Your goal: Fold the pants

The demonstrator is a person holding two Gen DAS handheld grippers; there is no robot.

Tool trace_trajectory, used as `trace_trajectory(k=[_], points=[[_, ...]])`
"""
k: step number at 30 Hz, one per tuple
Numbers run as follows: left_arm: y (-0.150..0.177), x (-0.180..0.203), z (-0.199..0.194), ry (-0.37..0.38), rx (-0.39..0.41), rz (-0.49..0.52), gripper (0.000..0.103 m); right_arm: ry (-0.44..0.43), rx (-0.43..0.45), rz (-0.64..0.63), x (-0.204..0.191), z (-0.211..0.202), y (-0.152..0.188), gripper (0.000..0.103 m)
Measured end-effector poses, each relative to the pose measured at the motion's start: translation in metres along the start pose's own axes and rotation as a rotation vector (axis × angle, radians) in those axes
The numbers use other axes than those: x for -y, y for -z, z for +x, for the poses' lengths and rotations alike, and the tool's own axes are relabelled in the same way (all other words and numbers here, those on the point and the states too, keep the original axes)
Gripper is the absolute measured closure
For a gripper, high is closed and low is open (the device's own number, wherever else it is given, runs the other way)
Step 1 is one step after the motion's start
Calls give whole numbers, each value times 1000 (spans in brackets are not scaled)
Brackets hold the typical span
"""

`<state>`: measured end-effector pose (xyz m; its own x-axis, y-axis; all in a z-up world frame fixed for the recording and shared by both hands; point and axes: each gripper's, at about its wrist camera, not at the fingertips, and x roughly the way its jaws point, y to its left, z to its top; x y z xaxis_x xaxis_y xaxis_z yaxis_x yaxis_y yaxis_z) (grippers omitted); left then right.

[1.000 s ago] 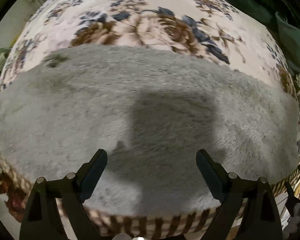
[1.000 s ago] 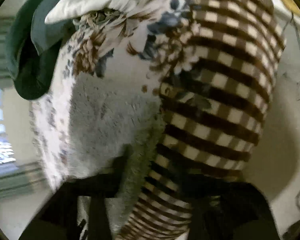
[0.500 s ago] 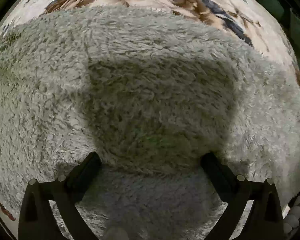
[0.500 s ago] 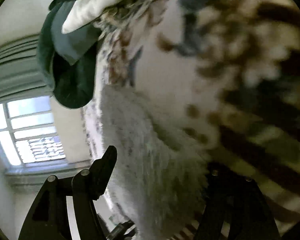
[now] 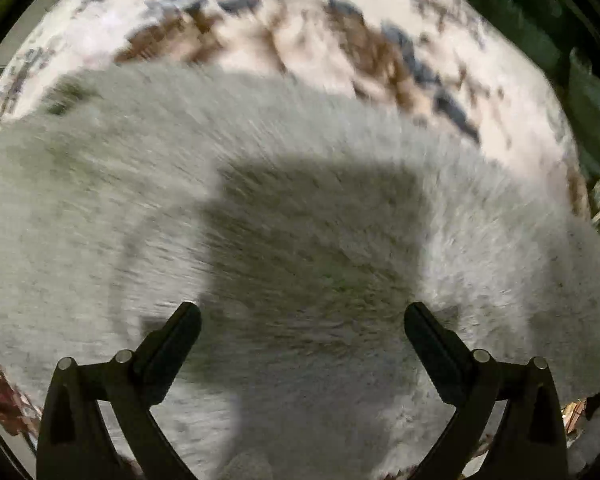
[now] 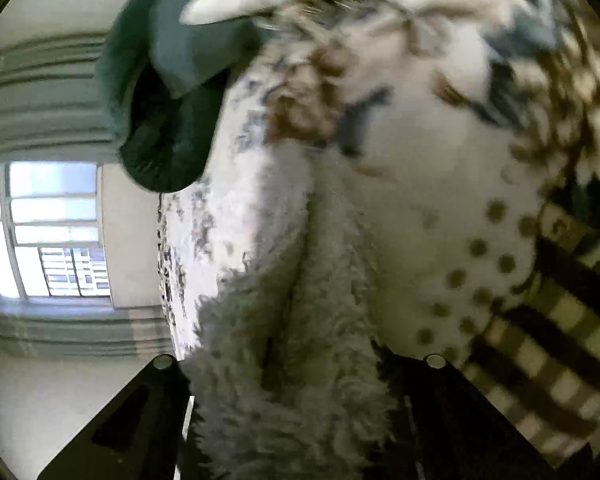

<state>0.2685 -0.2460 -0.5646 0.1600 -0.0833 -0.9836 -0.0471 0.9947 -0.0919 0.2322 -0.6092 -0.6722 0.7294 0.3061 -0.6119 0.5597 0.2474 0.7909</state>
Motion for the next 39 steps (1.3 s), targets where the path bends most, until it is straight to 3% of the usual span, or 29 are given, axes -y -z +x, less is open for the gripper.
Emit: trace_trajectory(k=[4,8,12,15,18,21,23,25,26,28,30,32,35,39], points=[[-3,-33,-41,32,68,-49,0,12,15,-117,-65,-11,24,86],[-3,-99,-80,38,126,-111,0,1,-4,-221,-128,-12,67,86],[4,-179,-111,25,159,-216,0,-5,-74,-328,-186,9,135,86],[18,-235,-126,10,182,-298,0,17,-167,-405,-219,49,203,86],[34,-291,-133,-46,204,-361,0,78,-256,-487,-228,98,273,86],[48,-337,-128,-121,201,-405,0,213,-350,-598,-218,158,351,85],[60,-367,-122,-137,183,-452,0,318,-429,-643,-211,191,389,78],[73,-394,-118,-142,157,-501,0,410,-566,-690,-204,220,424,55],[77,-401,-117,-144,153,-516,0,402,-607,-692,-205,223,433,49],[85,-415,-117,-154,147,-539,0,292,-656,-653,-219,211,437,39],[91,-425,-117,-155,146,-562,0,247,-634,-618,-234,190,427,34],[95,-433,-117,-153,150,-589,0,287,-575,-628,-244,176,415,31],[96,-440,-115,-137,155,-621,0,437,-496,-704,-256,186,403,28],[91,-442,-113,-118,159,-627,0,585,-539,-743,-257,233,409,28]])
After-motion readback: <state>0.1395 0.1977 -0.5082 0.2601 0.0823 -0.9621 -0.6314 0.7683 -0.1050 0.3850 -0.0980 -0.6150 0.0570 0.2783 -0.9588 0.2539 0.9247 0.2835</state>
